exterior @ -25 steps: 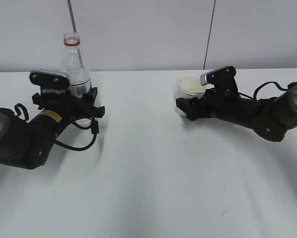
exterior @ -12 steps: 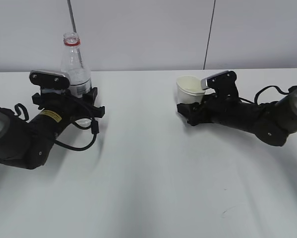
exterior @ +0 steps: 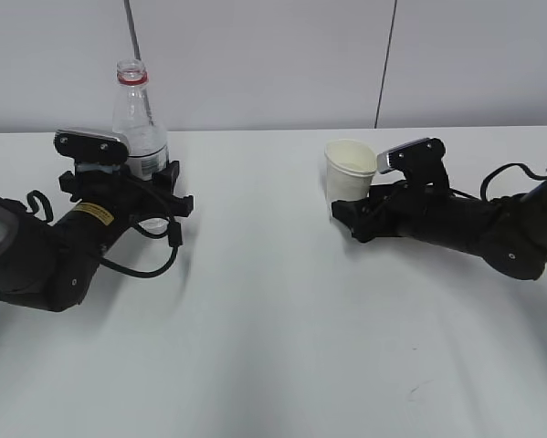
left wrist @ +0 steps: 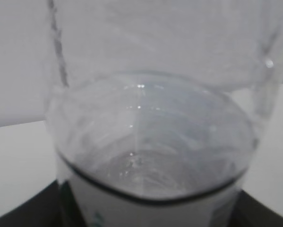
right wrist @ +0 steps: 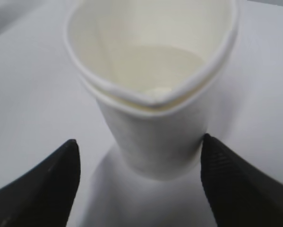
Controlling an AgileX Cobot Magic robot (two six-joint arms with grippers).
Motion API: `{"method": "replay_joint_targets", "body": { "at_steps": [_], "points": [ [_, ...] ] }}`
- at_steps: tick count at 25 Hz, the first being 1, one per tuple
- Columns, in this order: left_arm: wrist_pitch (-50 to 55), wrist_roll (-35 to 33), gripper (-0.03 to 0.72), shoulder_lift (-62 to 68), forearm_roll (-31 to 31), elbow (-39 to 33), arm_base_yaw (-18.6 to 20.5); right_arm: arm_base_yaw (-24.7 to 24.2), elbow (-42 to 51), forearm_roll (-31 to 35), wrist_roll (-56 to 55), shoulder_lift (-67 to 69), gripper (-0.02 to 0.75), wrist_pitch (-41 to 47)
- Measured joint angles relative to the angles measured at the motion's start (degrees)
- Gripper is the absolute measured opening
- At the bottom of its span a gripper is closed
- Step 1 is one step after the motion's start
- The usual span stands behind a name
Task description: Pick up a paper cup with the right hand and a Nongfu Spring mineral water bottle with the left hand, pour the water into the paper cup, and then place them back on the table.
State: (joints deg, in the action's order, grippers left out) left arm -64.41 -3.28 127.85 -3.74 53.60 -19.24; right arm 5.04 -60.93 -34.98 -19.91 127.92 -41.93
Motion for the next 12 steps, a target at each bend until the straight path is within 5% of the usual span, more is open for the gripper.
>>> {"method": "replay_joint_targets", "body": {
  "at_steps": [12],
  "points": [
    [0.0,0.0,0.407,0.0,0.0,0.0,0.0,-0.36,6.53,0.0,-0.12,-8.85,0.592,5.06]
  ]
}}
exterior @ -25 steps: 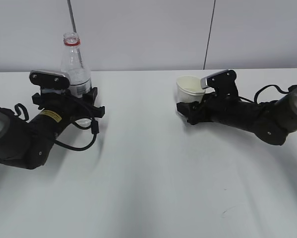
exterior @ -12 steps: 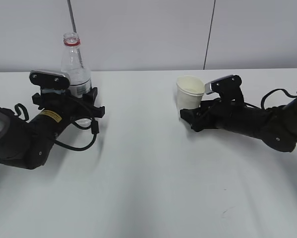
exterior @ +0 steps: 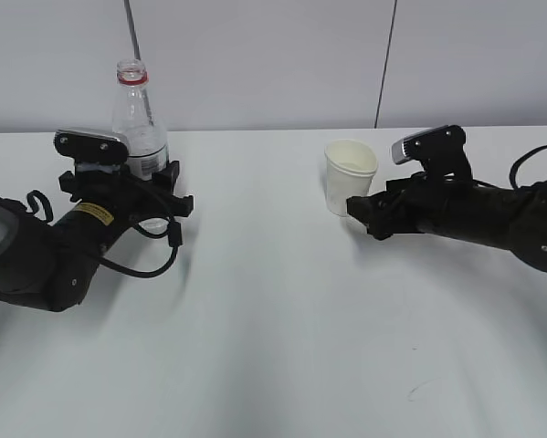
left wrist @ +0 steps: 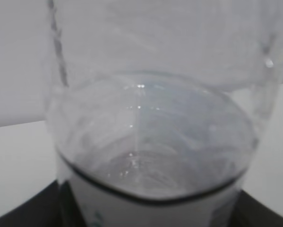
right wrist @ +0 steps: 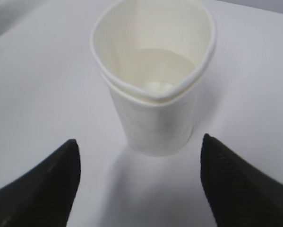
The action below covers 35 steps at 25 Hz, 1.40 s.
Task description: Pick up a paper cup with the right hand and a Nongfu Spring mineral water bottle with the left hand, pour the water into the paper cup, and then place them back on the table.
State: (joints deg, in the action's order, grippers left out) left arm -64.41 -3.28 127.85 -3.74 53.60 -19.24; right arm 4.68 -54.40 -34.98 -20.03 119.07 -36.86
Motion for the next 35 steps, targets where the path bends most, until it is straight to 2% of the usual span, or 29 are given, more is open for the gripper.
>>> {"method": "replay_joint_targets", "body": {
  "at_steps": [8,17,30,35],
  "points": [
    [0.05,0.0,0.412,0.0,0.0,0.0,0.0,0.0,2.46,-0.8,0.0,-8.47,0.592,4.75],
    [-0.75,0.0,0.504,0.0,-0.12,0.05,-0.05,0.0,2.46,-1.05,0.0,-14.05,0.592,6.25],
    [-0.76,-0.22,0.51,-8.04,-1.85,-7.48,-0.42,0.0,2.59,-1.15,0.0,-17.15,0.592,8.12],
    [-0.76,-0.22,0.51,-11.11,-0.93,-8.31,-0.63,0.0,2.59,-1.15,0.0,-18.42,0.591,8.47]
  ]
}}
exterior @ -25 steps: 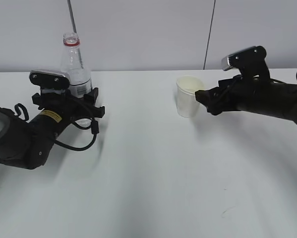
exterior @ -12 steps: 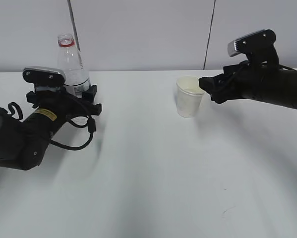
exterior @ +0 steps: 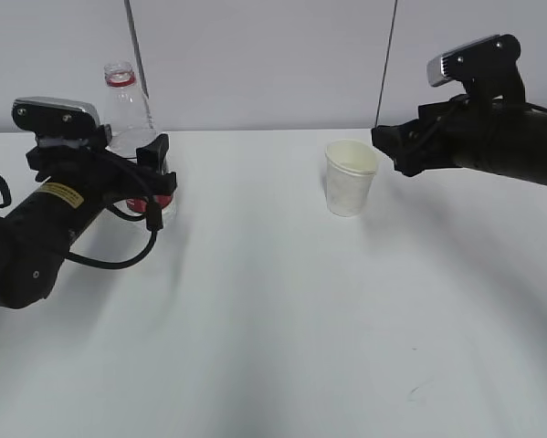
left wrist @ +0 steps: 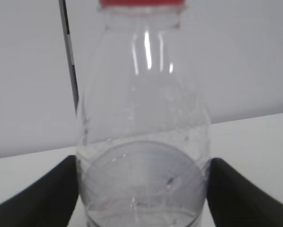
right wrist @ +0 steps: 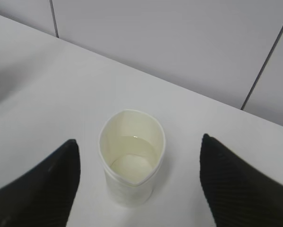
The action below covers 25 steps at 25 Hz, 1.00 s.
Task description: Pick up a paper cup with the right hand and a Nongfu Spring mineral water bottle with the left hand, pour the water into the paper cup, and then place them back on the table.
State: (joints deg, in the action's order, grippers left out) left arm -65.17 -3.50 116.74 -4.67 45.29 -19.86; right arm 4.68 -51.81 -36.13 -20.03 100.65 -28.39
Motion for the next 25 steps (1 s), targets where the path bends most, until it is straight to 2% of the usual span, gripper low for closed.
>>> {"method": "replay_joint_targets", "body": {
  "at_steps": [9,13,19,25],
  "points": [
    [1.71,0.0,0.51,-6.82,-1.7,-0.26,-0.42,0.0,-0.12,0.0,-0.45,-4.56,0.591,3.05],
    [5.26,-0.45,0.51,-10.66,-1.76,-0.26,-0.42,0.0,-2.45,0.0,-1.49,-6.36,0.591,7.2],
    [12.23,-2.2,0.51,-17.32,-3.16,-0.26,-0.48,0.0,-7.49,0.0,-4.21,-7.33,0.591,13.61],
    [24.85,-3.54,0.51,-23.42,-5.25,2.19,0.54,0.0,-12.02,0.0,-6.32,-7.33,0.591,19.84]
  ]
}}
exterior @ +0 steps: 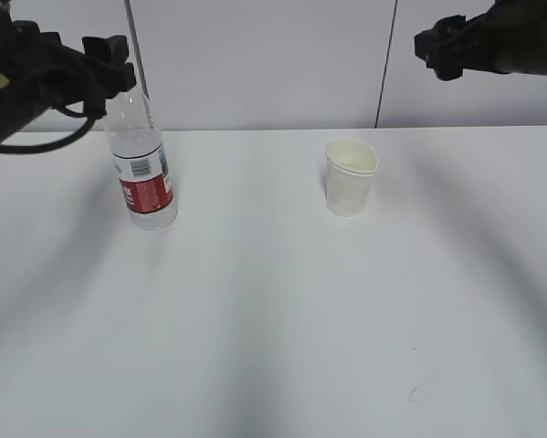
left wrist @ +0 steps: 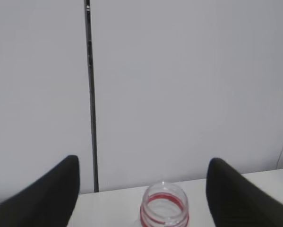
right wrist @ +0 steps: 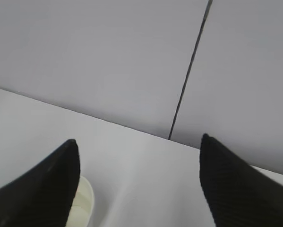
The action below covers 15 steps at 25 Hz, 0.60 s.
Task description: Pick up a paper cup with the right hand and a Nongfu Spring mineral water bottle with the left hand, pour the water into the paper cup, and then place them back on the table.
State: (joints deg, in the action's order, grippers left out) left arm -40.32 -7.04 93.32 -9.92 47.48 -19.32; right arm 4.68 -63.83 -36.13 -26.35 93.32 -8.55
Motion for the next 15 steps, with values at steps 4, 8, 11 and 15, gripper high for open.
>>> {"method": "replay_joint_targets", "body": {
  "at_steps": [4,8,11,15],
  "points": [
    [11.98,-1.39,0.51,-1.87,-1.41,4.57,0.35,0.0,-2.46,0.0,-1.02,0.0,0.591,5.22],
    [26.96,-1.83,0.51,-1.99,-1.91,10.99,1.43,0.56,-4.55,0.21,-1.45,0.0,0.59,12.95],
    [37.12,-1.83,0.51,-1.99,-1.91,15.64,2.53,1.85,-6.5,0.45,-1.57,0.0,0.59,18.93],
    [48.81,-1.83,0.51,-1.99,-1.91,20.5,4.15,4.14,-9.32,0.74,-1.57,0.0,0.59,24.54]
  ]
}}
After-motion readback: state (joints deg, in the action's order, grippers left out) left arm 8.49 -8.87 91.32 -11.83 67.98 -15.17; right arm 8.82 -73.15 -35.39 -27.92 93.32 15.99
